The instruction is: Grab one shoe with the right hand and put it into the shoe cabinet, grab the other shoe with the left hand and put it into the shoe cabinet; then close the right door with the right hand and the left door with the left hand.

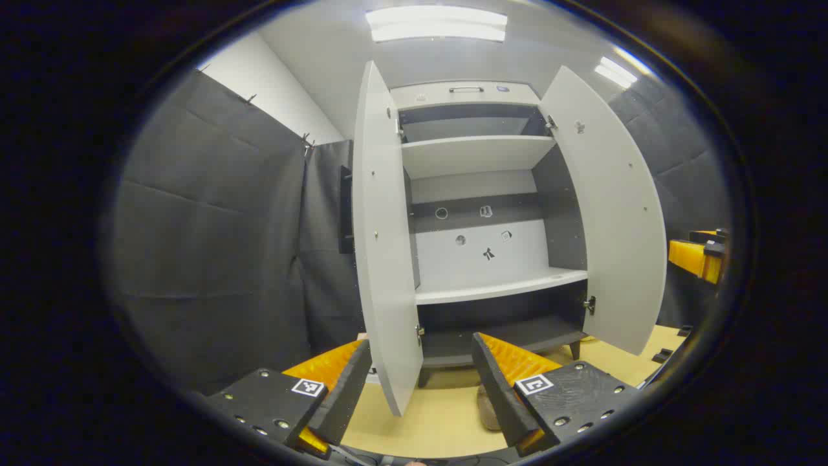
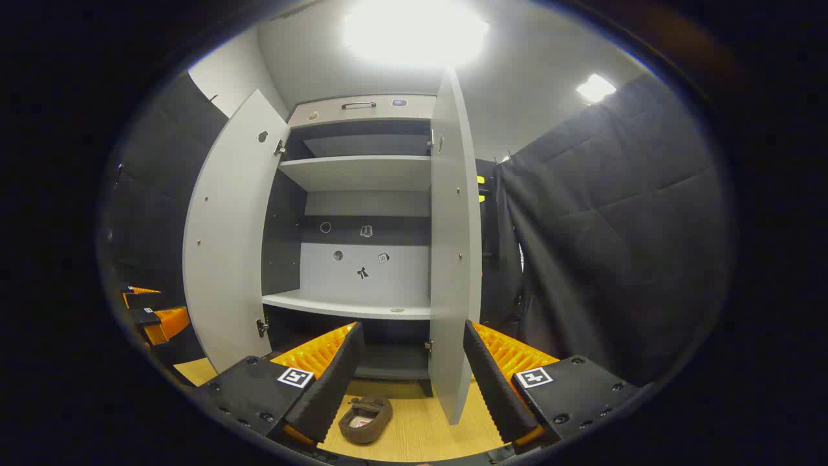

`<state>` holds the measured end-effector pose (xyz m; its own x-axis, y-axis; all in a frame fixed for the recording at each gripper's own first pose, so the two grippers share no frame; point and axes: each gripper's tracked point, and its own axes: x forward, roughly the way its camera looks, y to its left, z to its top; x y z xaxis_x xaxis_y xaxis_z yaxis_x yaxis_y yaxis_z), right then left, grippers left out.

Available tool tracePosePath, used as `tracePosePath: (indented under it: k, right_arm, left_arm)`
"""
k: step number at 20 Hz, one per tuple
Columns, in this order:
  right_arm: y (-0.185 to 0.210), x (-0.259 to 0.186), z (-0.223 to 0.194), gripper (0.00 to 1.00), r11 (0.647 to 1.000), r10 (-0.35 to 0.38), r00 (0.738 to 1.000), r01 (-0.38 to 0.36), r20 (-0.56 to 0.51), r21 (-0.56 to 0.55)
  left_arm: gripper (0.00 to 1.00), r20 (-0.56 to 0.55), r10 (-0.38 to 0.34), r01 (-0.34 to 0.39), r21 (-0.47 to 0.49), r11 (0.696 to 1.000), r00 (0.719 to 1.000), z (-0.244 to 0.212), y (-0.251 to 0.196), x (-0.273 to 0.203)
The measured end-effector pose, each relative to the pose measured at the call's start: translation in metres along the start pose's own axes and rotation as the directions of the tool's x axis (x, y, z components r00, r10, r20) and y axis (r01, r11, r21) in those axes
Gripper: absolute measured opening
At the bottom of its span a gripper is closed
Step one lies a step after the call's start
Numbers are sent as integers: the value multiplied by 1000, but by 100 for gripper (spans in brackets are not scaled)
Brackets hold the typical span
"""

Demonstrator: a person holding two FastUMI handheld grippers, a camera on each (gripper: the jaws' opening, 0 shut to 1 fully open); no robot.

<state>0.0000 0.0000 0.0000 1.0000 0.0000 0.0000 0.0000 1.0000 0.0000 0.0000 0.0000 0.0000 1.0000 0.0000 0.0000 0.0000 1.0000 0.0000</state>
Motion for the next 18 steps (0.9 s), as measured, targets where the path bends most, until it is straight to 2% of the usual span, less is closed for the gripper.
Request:
tracePosePath:
  k: [1, 2, 5, 6, 7, 11, 14, 18]
  right_arm:
    - [-1, 0, -1, 96, 1000, -1, 1000, 1, -2, 2]
    - [-2, 0, -2, 97, 1000, -3, 1000, 3, -4, 6]
    - [-10, 1, -3, 96, 1000, -13, 1000, 13, -3, 7]
    - [-11, 2, -2, 97, 1000, -13, 1000, 13, -2, 3]
    - [-13, 2, -4, 97, 1000, -14, 1000, 14, -2, 1]
    - [-18, 4, -4, 97, 1000, -7, 1000, 7, 3, 2]
    - [-20, 6, -6, 97, 1000, 10, 1000, -10, -2, 0]
    - [-14, 10, -19, 98, 997, 80, 996, -80, -39, 17]
  left_arm:
    - [98, 0, -3, 3, -1, 1000, 1000, -1, -1, 0]
    - [90, -2, -4, 4, -2, 1000, 1000, 0, -2, 0]
    - [90, -3, -3, 3, 2, 1000, 1000, 0, -3, -2]
    - [83, -2, -3, 3, 3, 1000, 1000, 1, -4, -2]
    - [90, 1, -3, 3, 4, 1000, 1000, 2, -4, -3]
    - [90, 8, 1, -1, 11, 1000, 1000, 5, -9, -3]
    - [90, 12, 12, -12, 15, 1000, 1000, 9, -14, -3]
    - [90, 17, 43, -44, 20, 999, 999, 14, -22, -5]
